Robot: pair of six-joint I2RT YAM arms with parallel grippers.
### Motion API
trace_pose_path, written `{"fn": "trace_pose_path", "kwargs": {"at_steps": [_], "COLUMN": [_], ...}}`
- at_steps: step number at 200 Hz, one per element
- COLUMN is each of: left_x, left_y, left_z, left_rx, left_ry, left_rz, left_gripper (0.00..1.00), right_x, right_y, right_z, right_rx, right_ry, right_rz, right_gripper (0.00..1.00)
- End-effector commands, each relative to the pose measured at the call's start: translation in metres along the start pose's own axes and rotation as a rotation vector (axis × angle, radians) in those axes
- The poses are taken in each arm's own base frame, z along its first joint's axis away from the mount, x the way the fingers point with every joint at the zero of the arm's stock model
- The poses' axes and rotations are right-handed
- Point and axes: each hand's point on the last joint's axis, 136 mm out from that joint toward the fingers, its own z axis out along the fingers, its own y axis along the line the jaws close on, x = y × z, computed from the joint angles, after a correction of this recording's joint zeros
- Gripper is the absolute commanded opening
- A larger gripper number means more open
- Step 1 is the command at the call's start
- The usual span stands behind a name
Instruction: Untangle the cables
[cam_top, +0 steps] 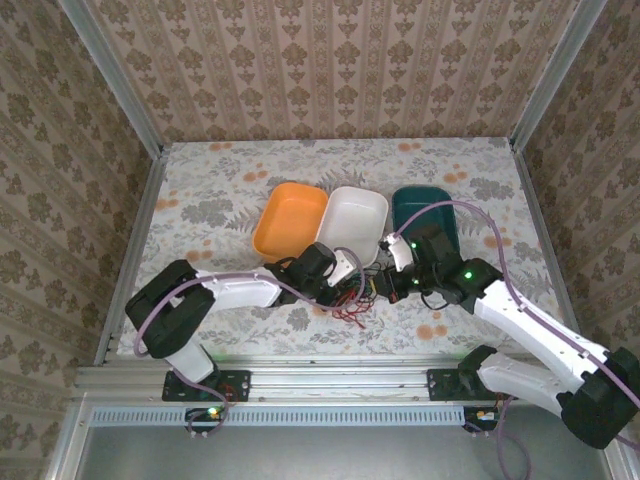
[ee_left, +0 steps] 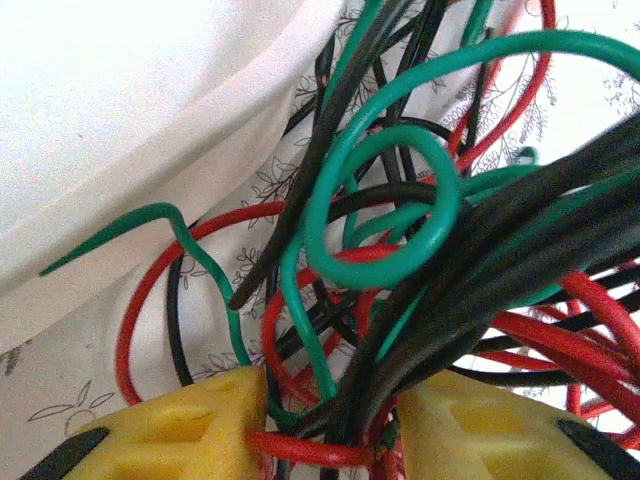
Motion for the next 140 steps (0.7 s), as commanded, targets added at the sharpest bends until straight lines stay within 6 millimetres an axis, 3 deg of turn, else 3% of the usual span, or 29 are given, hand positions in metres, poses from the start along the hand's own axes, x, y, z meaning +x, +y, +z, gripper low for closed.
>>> {"fn": "trace_pose_path", "kwargs": {"at_steps": [1, 15, 50, 105, 140], "left_x": [0.011, 0.014, 0.023, 0.039, 0.044], "left_y": [0.01, 0.011, 0.015, 0.017, 0.017], "left_z": [0.009, 0.011, 0.013, 0.013, 0.01], "left_rx": [-0.028, -0.03, -0.052, -0.071, -0.081], "left_ry": [0.043, 0.051, 0.065, 0.1, 0.108], "left_rz": [-0.023, -0.032, -0.052, -0.071, -0.074], "left_gripper": [0.19, 0.11, 0.0, 0.0, 0.0], "right_x": [-0.019, -0.027, -0.044, -0.1, -0.135], "right_y": [0.017, 0.017, 0.006, -0.019, -0.013], "right_z": [-0.023, -0.032, -0.054, -0.116, -0.165], "right_rx": [-0.058, -0.061, -0.001, 0.214, 0.287], "right_ry": [-0.064, -0.1, -0.183, -0.486, -0.675], "right_rz": [0.002, 0.001, 0.025, 0.004, -0.03], "right_gripper": [0.0, 0.0, 0.0, 0.0, 0.0]}}
